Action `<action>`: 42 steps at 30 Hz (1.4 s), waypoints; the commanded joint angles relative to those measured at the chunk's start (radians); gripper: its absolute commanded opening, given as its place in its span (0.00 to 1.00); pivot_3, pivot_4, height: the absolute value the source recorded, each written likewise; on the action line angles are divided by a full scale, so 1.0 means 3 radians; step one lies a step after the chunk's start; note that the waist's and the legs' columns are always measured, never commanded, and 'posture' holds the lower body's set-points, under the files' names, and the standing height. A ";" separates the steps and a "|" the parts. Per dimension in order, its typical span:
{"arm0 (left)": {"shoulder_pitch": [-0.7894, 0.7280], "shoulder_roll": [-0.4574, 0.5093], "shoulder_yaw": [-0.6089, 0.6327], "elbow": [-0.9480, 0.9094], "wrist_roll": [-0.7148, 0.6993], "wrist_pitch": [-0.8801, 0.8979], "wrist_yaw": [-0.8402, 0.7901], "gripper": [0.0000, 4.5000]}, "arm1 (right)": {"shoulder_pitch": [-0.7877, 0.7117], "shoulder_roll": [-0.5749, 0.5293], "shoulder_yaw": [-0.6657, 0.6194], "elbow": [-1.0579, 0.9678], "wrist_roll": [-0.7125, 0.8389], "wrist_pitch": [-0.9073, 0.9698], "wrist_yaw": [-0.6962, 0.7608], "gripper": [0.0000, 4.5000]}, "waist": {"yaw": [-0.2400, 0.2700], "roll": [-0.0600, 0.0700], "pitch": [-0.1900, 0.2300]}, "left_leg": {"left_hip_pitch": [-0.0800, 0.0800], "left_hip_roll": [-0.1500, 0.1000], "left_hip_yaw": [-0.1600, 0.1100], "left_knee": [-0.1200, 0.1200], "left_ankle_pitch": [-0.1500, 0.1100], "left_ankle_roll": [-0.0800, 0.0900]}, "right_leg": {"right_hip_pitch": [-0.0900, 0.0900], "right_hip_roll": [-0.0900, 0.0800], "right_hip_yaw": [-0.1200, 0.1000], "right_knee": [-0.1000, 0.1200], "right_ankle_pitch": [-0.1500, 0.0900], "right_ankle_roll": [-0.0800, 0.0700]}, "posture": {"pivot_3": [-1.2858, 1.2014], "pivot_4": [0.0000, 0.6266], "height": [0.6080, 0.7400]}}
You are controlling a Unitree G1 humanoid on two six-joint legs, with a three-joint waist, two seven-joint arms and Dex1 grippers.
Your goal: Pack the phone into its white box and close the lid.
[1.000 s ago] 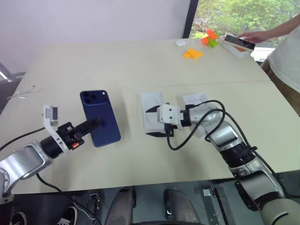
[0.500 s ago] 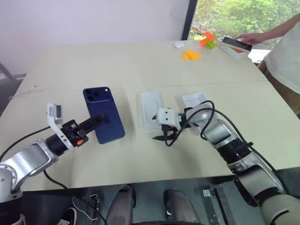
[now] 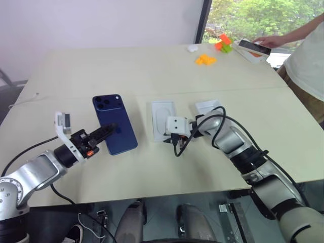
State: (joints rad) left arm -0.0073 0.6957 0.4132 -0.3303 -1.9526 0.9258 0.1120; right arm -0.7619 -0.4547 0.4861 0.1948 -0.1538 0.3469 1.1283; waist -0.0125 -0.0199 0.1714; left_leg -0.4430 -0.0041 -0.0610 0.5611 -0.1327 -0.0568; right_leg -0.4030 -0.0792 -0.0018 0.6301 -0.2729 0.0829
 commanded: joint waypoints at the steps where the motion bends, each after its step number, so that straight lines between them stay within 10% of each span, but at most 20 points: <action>1: -0.0046 0.0007 0.0106 -0.0124 -0.0065 -0.0041 -0.0037 0.00 | 0.0043 -0.0059 0.0008 -0.0146 0.0027 0.0089 0.0106 0.17 | 0.0001 0.0000 0.0000 | 0.0000 0.0000 0.0000 0.0000 0.0000 0.0000 | 0.0000 0.0000 0.0000 0.0000 0.0000 0.0000 | 0.52 0.24 1.00; 26: -0.0118 0.0100 0.0065 -0.0046 -0.0065 -0.0020 -0.0038 0.00 | 0.0929 -0.0273 0.0096 -0.1926 0.0271 0.1043 -0.0274 0.17 | 0.0007 -0.0001 0.0000 | -0.0004 0.0001 0.0001 -0.0001 -0.0004 -0.0004 | -0.0003 -0.0008 0.0001 -0.0004 -0.0002 0.0001 | 0.52 0.24 1.00; 34: -0.0112 0.0088 0.0001 -0.0050 -0.0065 0.0000 -0.0035 0.00 | 0.0886 -0.0394 0.0113 -0.1802 0.0380 0.0795 -0.0147 0.99 | 0.0006 -0.0001 0.0000 | -0.0005 0.0002 0.0002 -0.0001 -0.0004 -0.0002 | -0.0004 -0.0007 0.0000 -0.0004 -0.0002 0.0001 | 0.52 0.24 1.00; 42: -0.0368 -0.0006 -0.0268 0.0172 -0.0065 0.0129 0.0024 0.00 | 0.0280 -0.0169 -0.0796 -0.1509 0.1483 0.1579 0.0099 0.99 | 0.0007 -0.0001 0.0001 | -0.0004 0.0002 0.0000 0.0001 0.0000 0.0002 | -0.0003 -0.0003 0.0000 0.0002 -0.0001 0.0001 | 0.52 0.24 1.00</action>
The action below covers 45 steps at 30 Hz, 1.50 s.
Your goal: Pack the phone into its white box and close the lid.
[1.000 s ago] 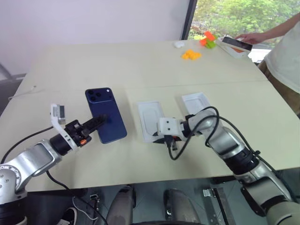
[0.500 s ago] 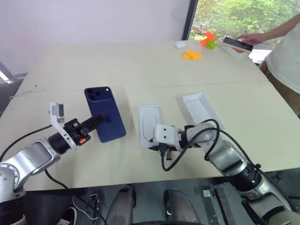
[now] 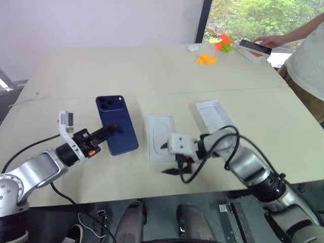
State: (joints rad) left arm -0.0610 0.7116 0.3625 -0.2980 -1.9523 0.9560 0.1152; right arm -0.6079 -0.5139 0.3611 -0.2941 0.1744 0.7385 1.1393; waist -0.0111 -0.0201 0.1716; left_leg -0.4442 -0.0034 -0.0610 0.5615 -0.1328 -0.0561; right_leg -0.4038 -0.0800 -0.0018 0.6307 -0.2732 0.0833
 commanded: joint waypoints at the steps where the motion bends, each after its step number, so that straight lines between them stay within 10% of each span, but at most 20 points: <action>1: -0.0253 -0.0079 -0.0189 0.0110 -0.0066 0.0067 0.0066 0.00 | -0.0276 -0.0023 -0.0418 0.0209 0.0415 0.0259 0.0096 0.99 | 0.0019 -0.0001 -0.0001 | 0.0002 0.0000 -0.0001 0.0001 0.0000 0.0001 | 0.0002 0.0001 -0.0001 0.0000 0.0000 0.0000 | 0.52 0.24 1.00; 15: -0.0912 -0.0558 -0.0988 0.0437 -0.0066 0.0089 0.0821 0.00 | -0.0080 -0.0573 -0.0608 0.0875 0.0322 -0.0969 0.0394 0.99 | 0.0072 -0.0005 0.0001 | 0.0002 -0.0006 0.0004 0.0004 0.0001 0.0008 | 0.0005 0.0011 0.0001 0.0000 0.0000 0.0002 | 0.52 0.24 1.00; 45: -0.1355 -0.1073 -0.1267 0.1193 0.0594 0.0374 0.0824 0.00 | 0.0106 -0.0314 -0.0710 0.1134 0.0240 -0.1967 0.0203 0.99 | 0.0076 -0.0004 0.0002 | 0.0003 -0.0013 -0.0001 0.0048 -0.0008 0.0020 | 0.0031 0.0007 -0.0002 0.0004 0.0002 0.0003 | 0.52 0.24 1.00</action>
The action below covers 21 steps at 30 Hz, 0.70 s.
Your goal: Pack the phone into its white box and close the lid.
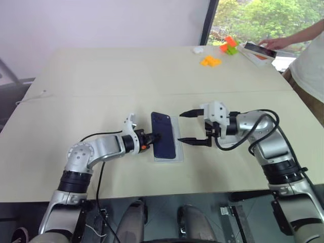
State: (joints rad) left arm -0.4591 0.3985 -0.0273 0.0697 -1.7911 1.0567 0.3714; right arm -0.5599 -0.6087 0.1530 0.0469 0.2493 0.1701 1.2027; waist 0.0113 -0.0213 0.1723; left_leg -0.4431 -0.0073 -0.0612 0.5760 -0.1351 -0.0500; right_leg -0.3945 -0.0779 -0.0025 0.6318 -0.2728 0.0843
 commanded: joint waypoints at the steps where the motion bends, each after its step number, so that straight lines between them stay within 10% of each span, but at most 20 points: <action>1: -0.0034 -0.0031 0.0013 -0.0046 0.0100 0.0073 -0.0033 0.00 | -0.0063 0.0013 -0.0010 0.0022 -0.0031 -0.0095 -0.0021 0.99 | 0.0001 0.0000 0.0000 | 0.0000 0.0000 0.0000 0.0000 0.0000 0.0000 | 0.0000 0.0000 0.0000 0.0000 0.0000 0.0000 | 0.52 0.24 1.00; 12: 0.0010 -0.0126 0.0071 -0.0093 0.0058 0.0116 0.0057 0.00 | -0.0148 0.0065 0.0046 0.0197 -0.0139 -0.0247 -0.0044 0.99 | 0.0002 0.0000 0.0000 | 0.0001 -0.0001 0.0000 0.0000 0.0000 0.0000 | 0.0002 0.0000 0.0000 0.0000 0.0000 0.0000 | 0.52 0.24 1.00; 21: 0.0035 -0.0114 0.0094 -0.0174 -0.0035 0.0126 0.0141 0.94 | -0.0170 0.0087 0.0065 0.0203 -0.0156 -0.0232 -0.0058 1.00 | 0.0002 0.0001 0.0000 | 0.0005 -0.0001 -0.0001 0.0002 0.0000 0.0000 | 0.0007 -0.0001 0.0000 0.0000 0.0000 0.0000 | 0.52 0.24 1.00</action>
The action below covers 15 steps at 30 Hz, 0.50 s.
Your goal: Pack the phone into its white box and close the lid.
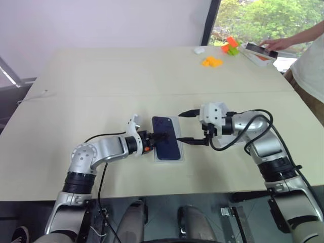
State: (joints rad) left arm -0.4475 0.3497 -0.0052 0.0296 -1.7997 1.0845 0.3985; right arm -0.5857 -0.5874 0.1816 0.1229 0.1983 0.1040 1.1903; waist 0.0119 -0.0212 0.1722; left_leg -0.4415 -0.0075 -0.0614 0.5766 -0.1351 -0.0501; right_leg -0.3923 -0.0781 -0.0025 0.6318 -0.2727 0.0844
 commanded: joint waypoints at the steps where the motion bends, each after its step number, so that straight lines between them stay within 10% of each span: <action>1: -0.0017 0.0061 0.0018 -0.0069 -0.0040 0.0030 0.0072 0.94 | -0.0093 0.0023 -0.0024 -0.0058 0.0007 -0.0012 -0.0027 1.00 | 0.0000 0.0000 0.0000 | 0.0002 0.0000 0.0000 0.0001 0.0000 0.0000 | 0.0002 0.0000 0.0000 0.0000 0.0000 0.0000 | 0.52 0.24 1.00; 15: -0.0235 0.0576 -0.0091 -0.0171 -0.0532 0.0160 0.0190 0.94 | -0.0174 0.0079 0.0010 -0.0132 0.0003 0.0123 -0.0072 1.00 | 0.0000 0.0001 0.0000 | -0.0003 0.0001 0.0000 -0.0002 -0.0001 0.0000 | -0.0004 0.0000 0.0000 -0.0001 0.0001 0.0000 | 0.52 0.24 1.00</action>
State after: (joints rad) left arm -0.4968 0.5156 -0.0256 0.0067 -1.9166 1.1320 0.4544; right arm -0.6071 -0.5692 0.1904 0.1202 0.1964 0.1424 1.1761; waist 0.0118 -0.0209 0.1723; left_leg -0.4423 -0.0070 -0.0614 0.5761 -0.1354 -0.0501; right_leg -0.3935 -0.0781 -0.0025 0.6315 -0.2724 0.0842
